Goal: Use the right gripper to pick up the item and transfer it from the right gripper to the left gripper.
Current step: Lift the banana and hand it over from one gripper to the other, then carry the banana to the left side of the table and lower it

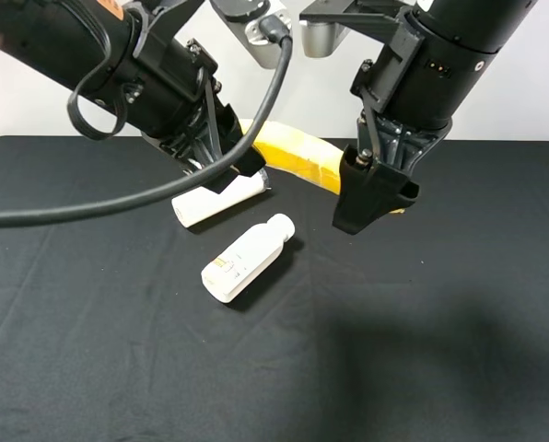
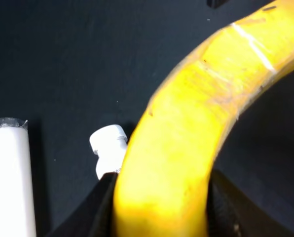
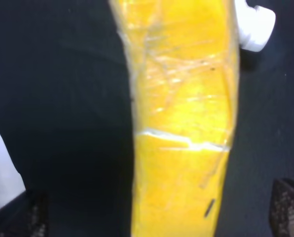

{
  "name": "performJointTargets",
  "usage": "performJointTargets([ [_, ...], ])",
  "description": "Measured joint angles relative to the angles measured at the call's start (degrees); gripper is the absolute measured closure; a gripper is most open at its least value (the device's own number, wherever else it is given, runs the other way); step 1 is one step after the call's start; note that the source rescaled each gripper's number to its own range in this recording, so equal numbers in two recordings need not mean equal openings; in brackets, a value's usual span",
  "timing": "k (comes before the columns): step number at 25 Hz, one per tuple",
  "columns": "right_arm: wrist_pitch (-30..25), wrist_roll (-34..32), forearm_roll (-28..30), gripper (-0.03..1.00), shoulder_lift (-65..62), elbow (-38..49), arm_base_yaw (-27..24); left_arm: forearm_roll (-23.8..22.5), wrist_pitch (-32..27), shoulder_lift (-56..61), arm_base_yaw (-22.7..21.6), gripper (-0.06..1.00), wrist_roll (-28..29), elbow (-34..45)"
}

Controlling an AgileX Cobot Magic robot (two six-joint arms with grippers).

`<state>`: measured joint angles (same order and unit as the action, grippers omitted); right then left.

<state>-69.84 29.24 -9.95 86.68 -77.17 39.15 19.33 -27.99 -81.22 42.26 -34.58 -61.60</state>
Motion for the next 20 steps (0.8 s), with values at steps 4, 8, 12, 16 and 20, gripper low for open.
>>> performJointTargets([
  [4,0.00,-0.11,-0.13,-0.03,0.00,-0.13,0.00,0.00,0.00,0.00,0.00,0.94,0.00,0.00],
  [8,-0.05,-1.85,-0.19,-0.03,0.00,-2.26,0.00,0.00,0.00,0.00,0.00,0.94,0.00,0.00],
  [12,0.05,-5.48,-0.14,-0.03,-0.32,-4.00,0.00,0.00,0.00,0.00,0.00,0.94,0.00,0.00],
  [16,0.05,-6.98,0.44,-0.03,-2.78,-4.00,0.00,0.00,0.00,0.00,0.00,0.94,0.00,0.00],
  [20,-0.06,-8.71,1.17,-0.03,-6.38,-4.00,0.00,0.00,0.00,0.00,0.00,0.94,0.00,0.00],
])
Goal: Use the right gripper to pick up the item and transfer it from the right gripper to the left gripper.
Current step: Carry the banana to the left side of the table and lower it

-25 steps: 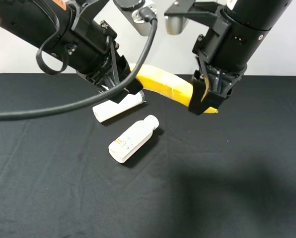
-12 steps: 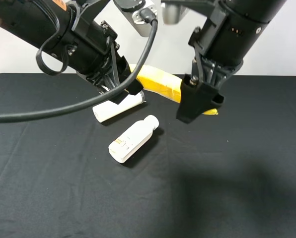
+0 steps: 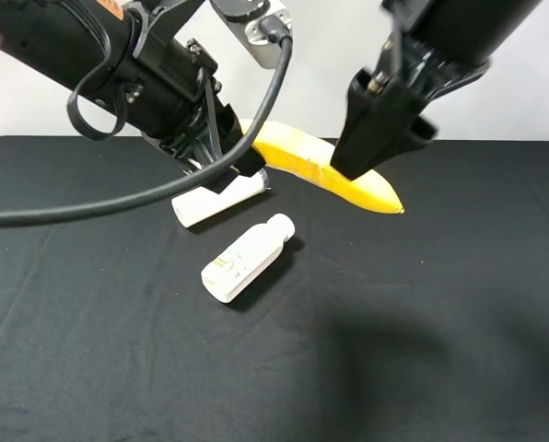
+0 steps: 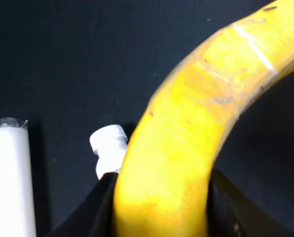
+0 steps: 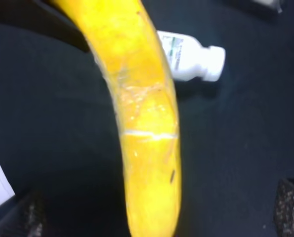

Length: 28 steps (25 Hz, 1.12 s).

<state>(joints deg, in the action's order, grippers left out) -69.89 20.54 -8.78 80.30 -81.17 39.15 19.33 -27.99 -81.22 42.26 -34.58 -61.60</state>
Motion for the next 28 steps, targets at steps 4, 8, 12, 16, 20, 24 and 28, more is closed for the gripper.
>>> performJointTargets([
  [4,0.00,-2.16,0.99,-0.03,-3.48,-0.16,0.00,0.00,0.00,0.00,0.00,0.94,0.00,0.00],
  [8,0.11,-3.18,1.26,-0.03,-6.70,1.33,0.00,0.00,0.00,0.00,0.00,0.94,0.00,0.00],
  [12,0.14,-3.78,2.49,-0.03,-10.16,5.66,0.00,0.00,0.00,0.00,0.00,0.94,-0.07,0.00],
  [16,0.14,-7.25,5.17,-0.03,-14.09,9.07,0.00,0.00,-0.05,0.00,0.00,0.94,-1.50,0.00],
  [20,0.09,-9.63,6.19,-0.03,-18.51,11.73,0.00,-0.04,-1.14,0.00,0.00,0.94,-4.05,0.00],
  [24,0.09,-11.51,6.50,-0.03,-22.81,13.53,0.00,-0.04,-2.43,0.00,0.00,0.94,-6.05,2.22],
  [28,0.22,-13.70,7.85,-0.03,-27.19,15.62,0.00,-0.04,-2.82,-0.04,0.00,0.94,-6.88,4.79],
])
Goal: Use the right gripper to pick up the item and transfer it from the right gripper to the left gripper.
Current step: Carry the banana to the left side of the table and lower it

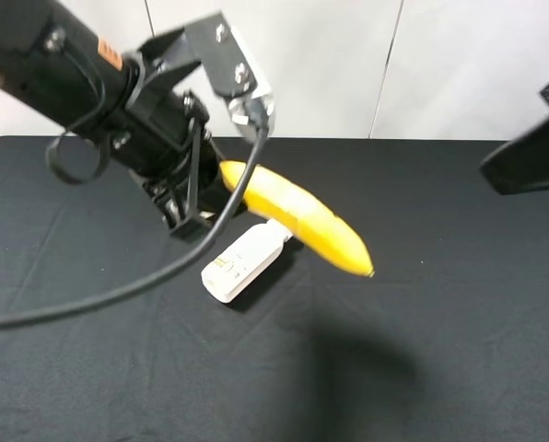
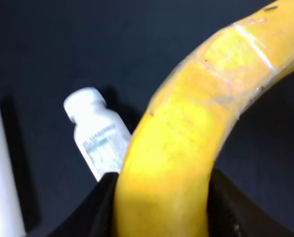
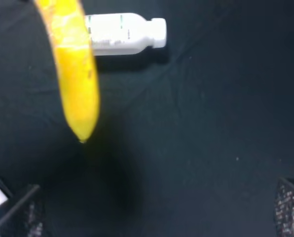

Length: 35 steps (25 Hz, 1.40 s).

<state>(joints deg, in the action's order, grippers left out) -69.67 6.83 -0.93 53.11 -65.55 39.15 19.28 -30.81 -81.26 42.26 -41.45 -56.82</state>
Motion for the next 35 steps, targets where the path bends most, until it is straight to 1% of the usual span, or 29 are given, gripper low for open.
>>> performJointTargets([
  [4,0.00,-1.69,0.93,-0.03,-4.50,3.34,0.00,0.00,-0.13,-0.25,0.00,0.94,-0.57,1.04],
  [12,-0.05,-3.33,5.88,-0.03,-17.08,13.49,0.00,0.00,0.90,-0.44,0.00,0.94,-0.65,1.04],
  [17,-0.05,-6.83,6.81,-0.03,-26.53,20.61,0.00,0.00,1.03,-0.44,0.00,0.94,-0.65,1.04],
  [21,0.00,-7.89,6.75,-0.03,-33.34,25.88,0.00,0.00,1.83,-0.44,0.00,0.94,-0.65,1.04],
  [27,7.10,-8.93,5.23,-0.03,-42.30,32.25,0.00,0.00,3.55,-0.44,0.00,0.94,-0.65,1.04],
  [31,8.24,-8.93,4.85,-0.03,-46.17,35.85,0.00,0.00,3.94,-0.44,0.00,0.94,-0.65,1.04],
  [35,10.25,-8.93,4.43,-0.03,-47.06,37.17,0.00,0.00,3.94,-0.44,0.00,0.94,-0.65,1.04],
])
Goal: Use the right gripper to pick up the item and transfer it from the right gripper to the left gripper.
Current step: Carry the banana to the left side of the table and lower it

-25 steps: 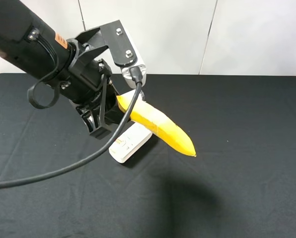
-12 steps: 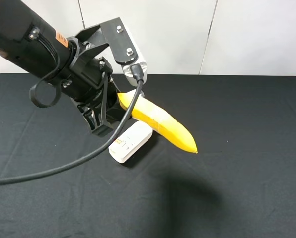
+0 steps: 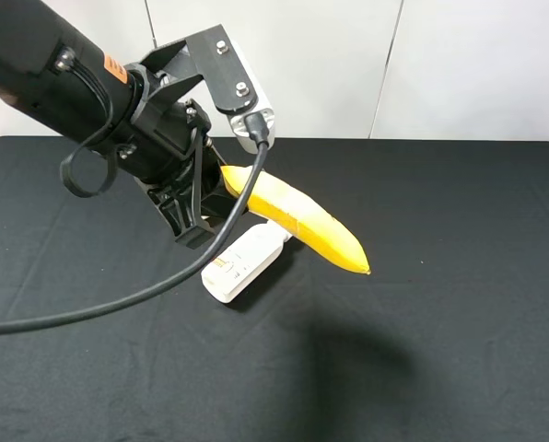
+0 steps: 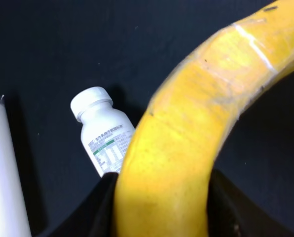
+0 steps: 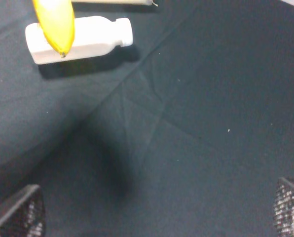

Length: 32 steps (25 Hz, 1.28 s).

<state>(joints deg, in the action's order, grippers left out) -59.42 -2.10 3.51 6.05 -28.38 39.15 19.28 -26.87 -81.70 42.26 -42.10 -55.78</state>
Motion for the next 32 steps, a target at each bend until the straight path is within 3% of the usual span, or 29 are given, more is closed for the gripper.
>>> performJointTargets([
  [14,0.48,0.00,0.06,-0.03,0.00,0.02,0.00,0.00,0.00,0.00,0.00,0.94,-0.11,0.00],
  [17,0.52,0.00,-0.02,-0.03,0.00,0.02,-1.89,0.00,0.00,0.00,0.00,0.94,-0.11,0.00],
  [32,0.65,0.00,-0.19,-0.03,-6.41,0.10,-32.82,0.00,0.00,0.00,0.00,0.94,0.59,0.00],
])
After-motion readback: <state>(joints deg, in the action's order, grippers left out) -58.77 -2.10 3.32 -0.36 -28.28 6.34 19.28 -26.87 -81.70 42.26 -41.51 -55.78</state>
